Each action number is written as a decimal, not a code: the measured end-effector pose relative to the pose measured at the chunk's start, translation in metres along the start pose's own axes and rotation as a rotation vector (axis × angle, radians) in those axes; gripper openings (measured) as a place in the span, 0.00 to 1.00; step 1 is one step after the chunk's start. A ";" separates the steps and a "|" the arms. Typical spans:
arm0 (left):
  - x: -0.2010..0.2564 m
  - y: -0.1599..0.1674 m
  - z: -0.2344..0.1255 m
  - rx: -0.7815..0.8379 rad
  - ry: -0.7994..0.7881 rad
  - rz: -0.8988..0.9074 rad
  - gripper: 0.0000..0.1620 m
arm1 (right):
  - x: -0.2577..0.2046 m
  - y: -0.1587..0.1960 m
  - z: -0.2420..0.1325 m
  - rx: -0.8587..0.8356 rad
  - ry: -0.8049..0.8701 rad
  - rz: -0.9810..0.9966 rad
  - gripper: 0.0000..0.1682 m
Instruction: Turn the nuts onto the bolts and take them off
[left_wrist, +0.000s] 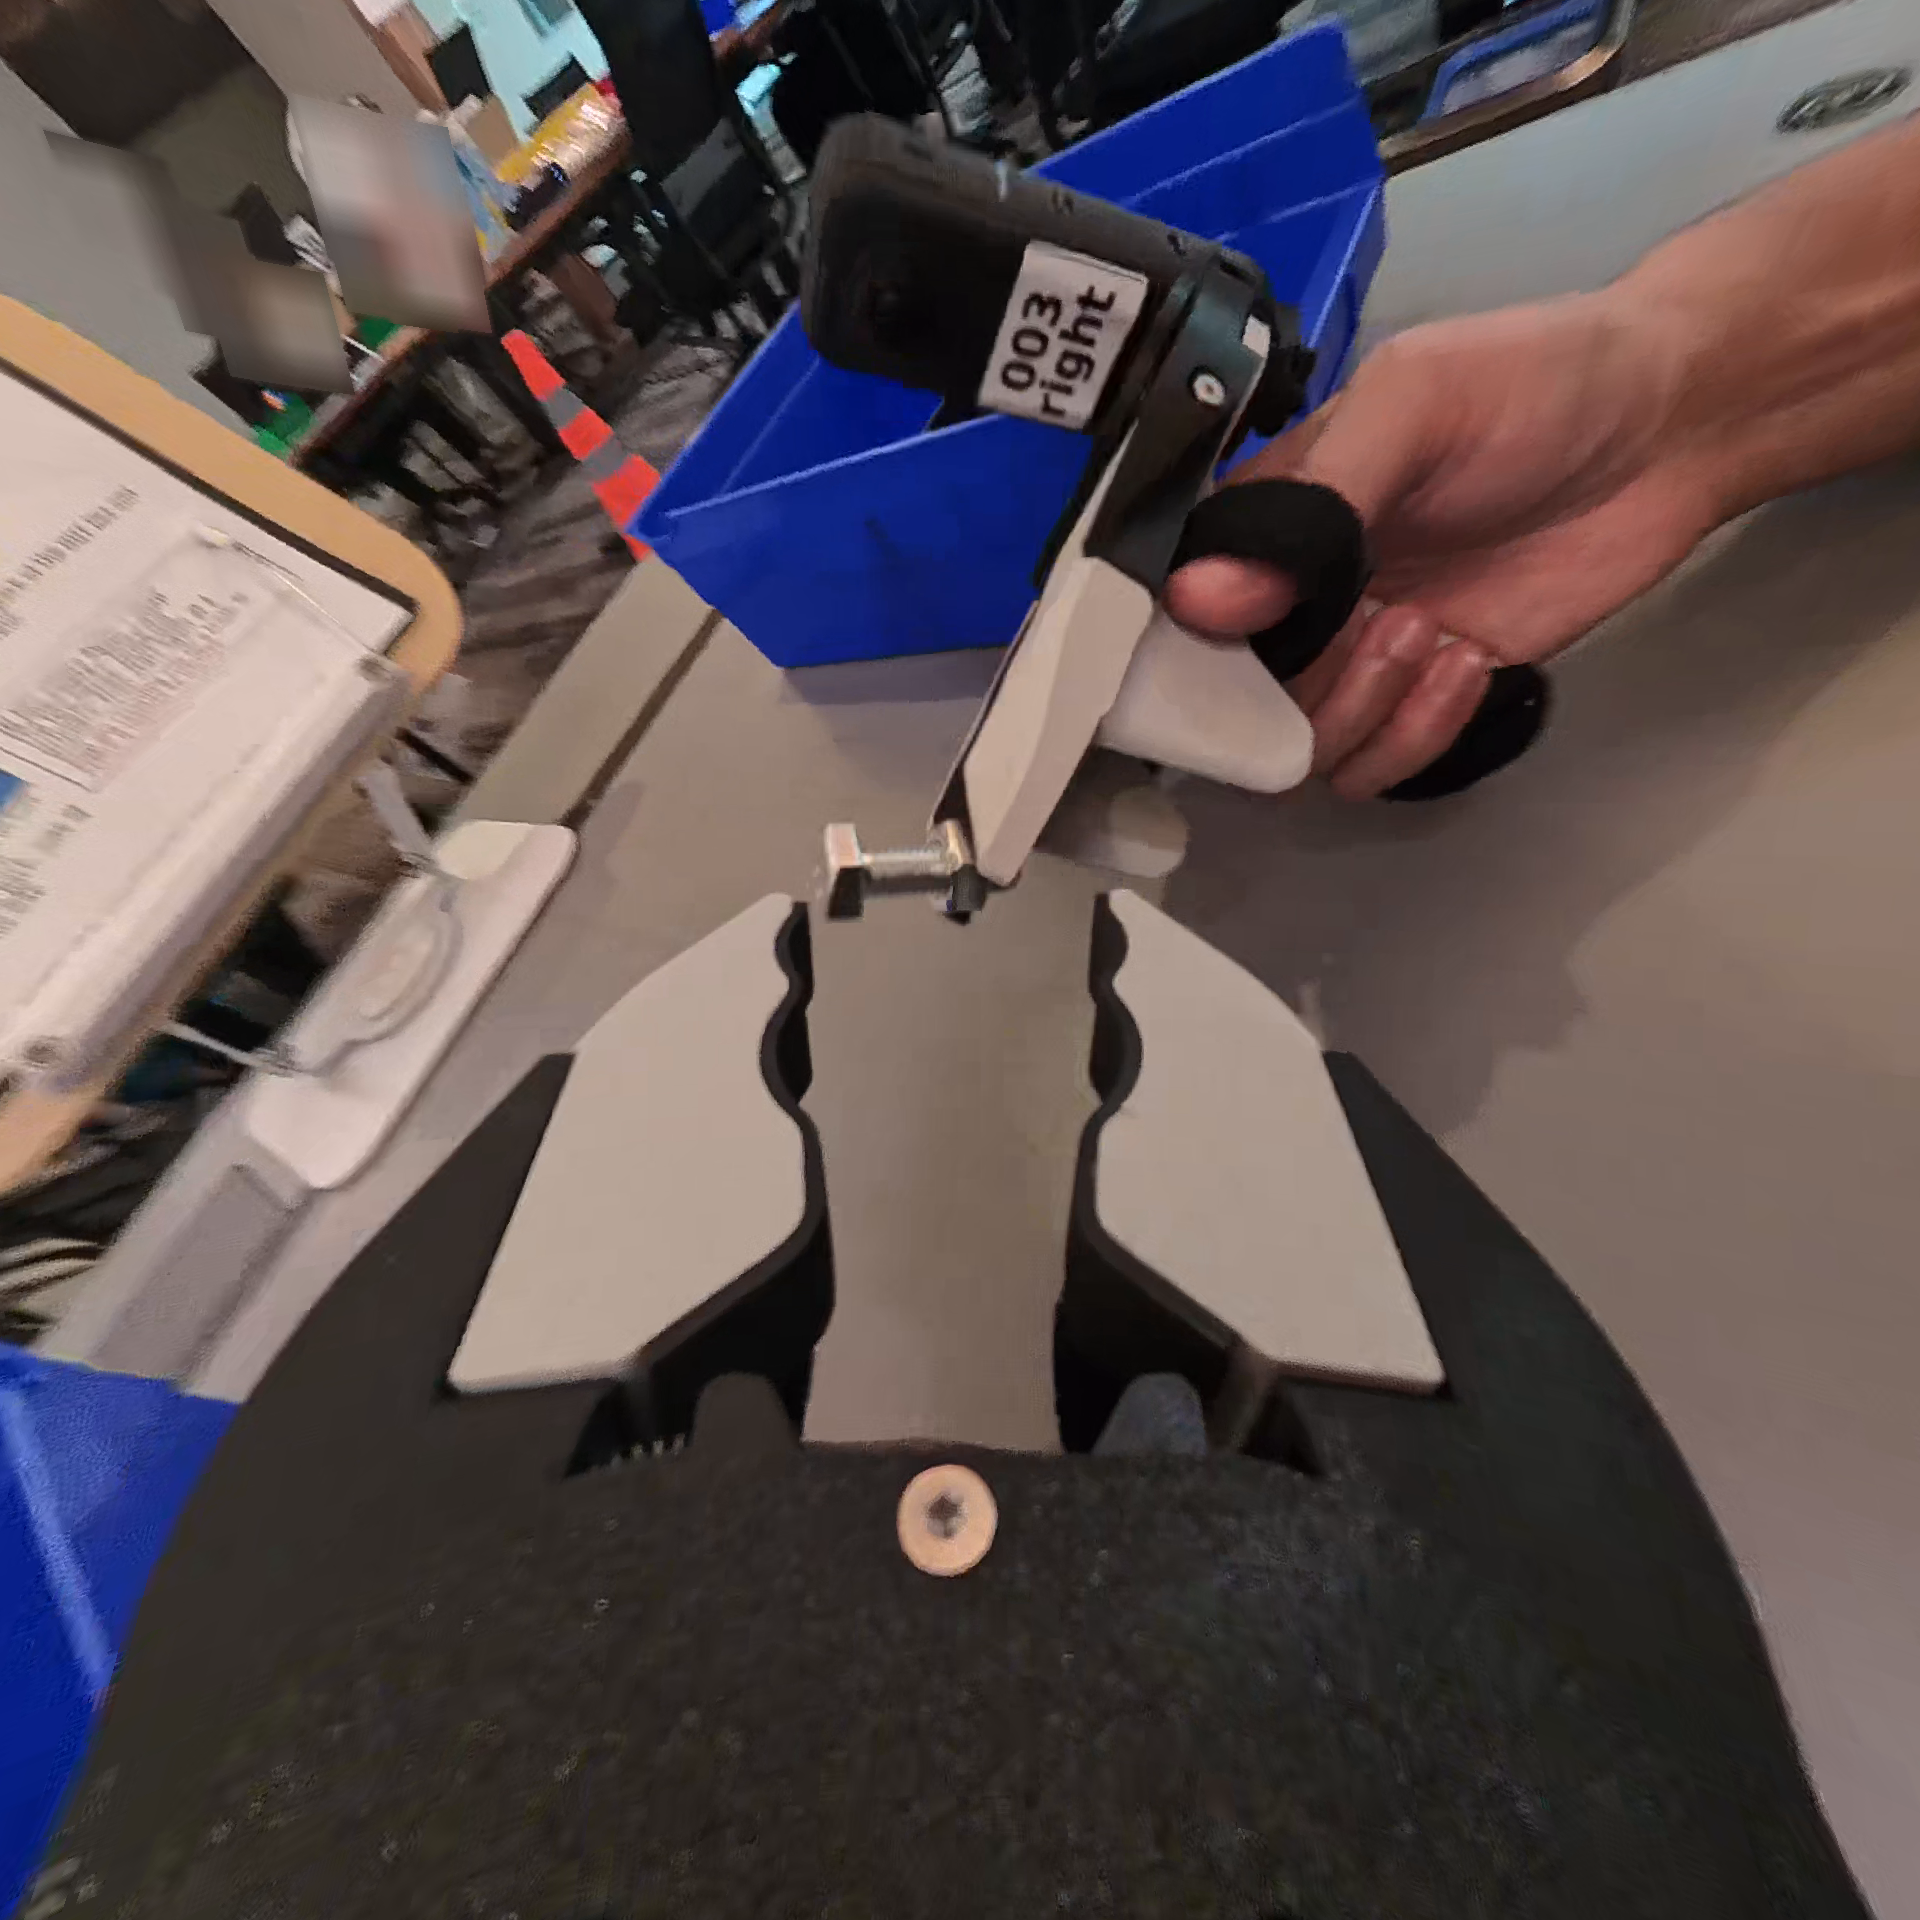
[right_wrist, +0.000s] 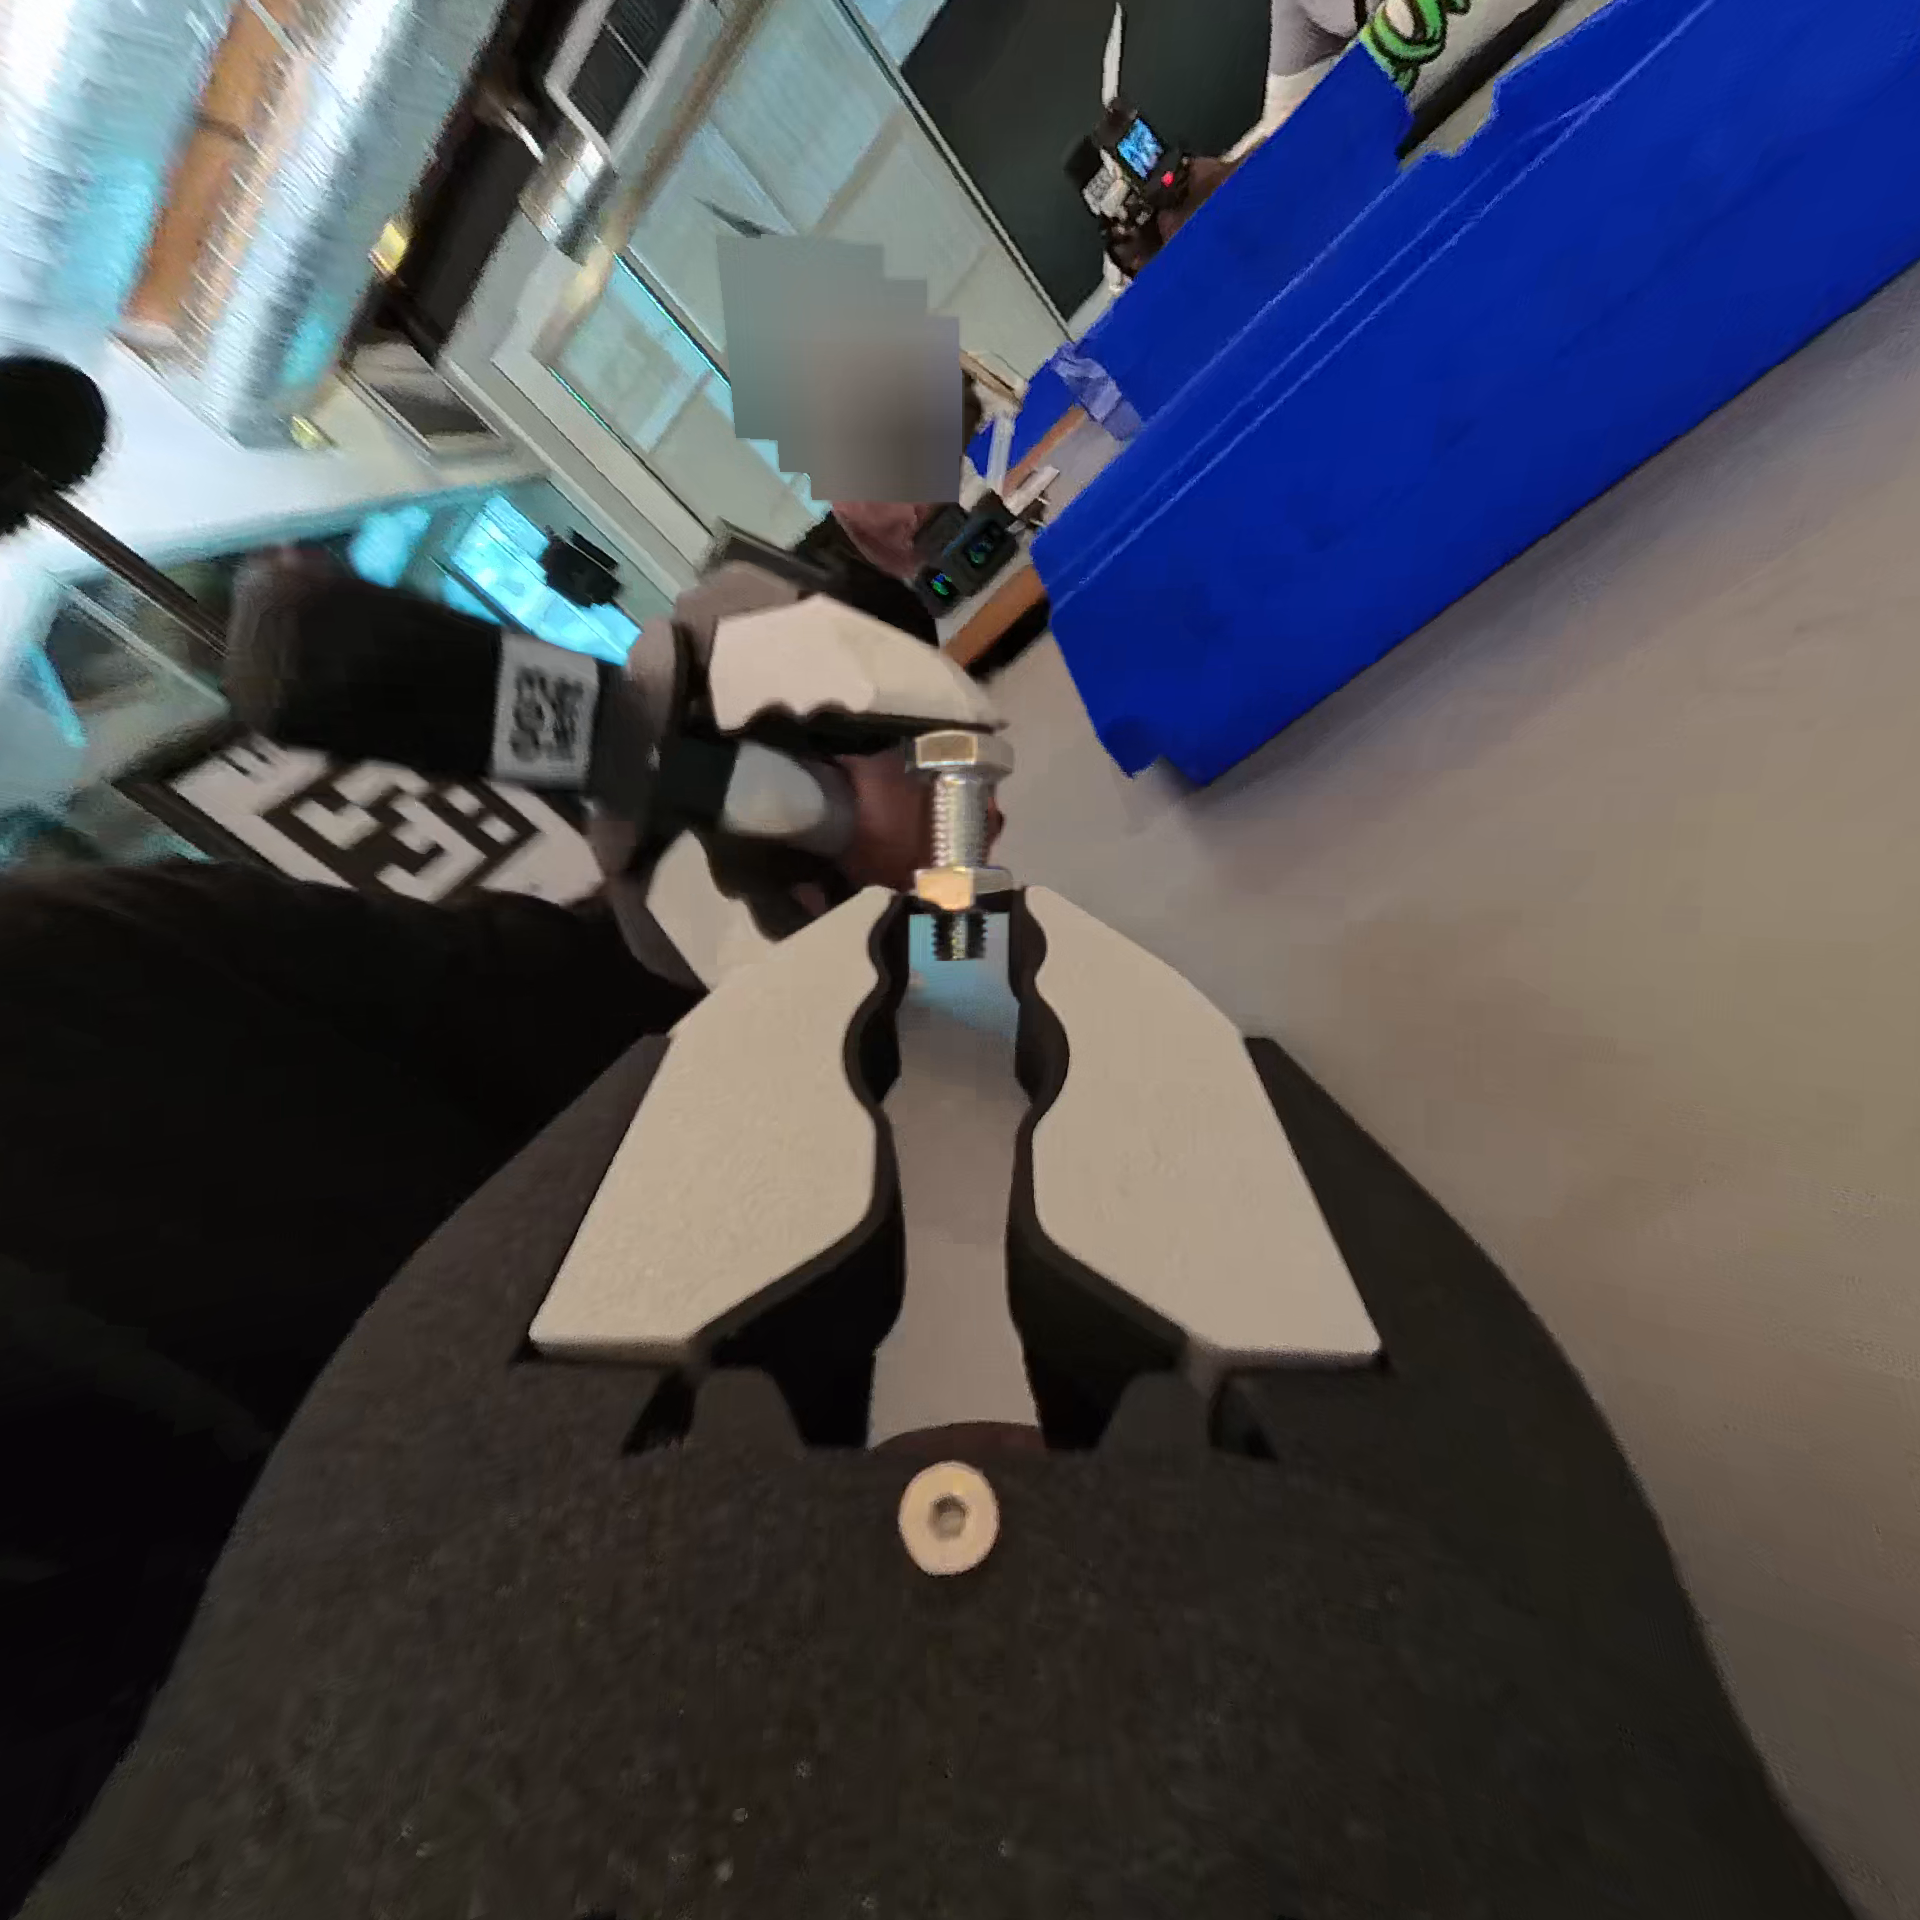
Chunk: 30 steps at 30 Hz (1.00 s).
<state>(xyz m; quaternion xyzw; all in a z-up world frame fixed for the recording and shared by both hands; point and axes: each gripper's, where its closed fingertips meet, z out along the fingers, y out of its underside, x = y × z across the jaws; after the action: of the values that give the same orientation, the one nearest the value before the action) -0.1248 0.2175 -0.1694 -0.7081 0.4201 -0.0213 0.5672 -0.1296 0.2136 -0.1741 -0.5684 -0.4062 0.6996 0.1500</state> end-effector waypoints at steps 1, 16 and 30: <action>0.000 0.002 -0.003 0.004 0.042 -0.068 0.31 | 0.002 0.001 -0.001 -0.027 0.043 -0.066 0.11; 0.015 0.017 -0.016 0.077 0.550 -0.601 0.24 | 0.006 0.023 0.006 -0.272 0.351 -0.801 0.10; 0.021 0.011 -0.023 0.125 0.554 -0.505 0.15 | -0.017 0.025 0.009 -0.204 0.139 -0.616 0.10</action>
<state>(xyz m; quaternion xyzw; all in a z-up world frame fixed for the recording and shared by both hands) -0.1292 0.1863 -0.1799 -0.7206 0.3676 -0.3769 0.4511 -0.1265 0.1831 -0.1810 -0.4774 -0.6156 0.5367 0.3242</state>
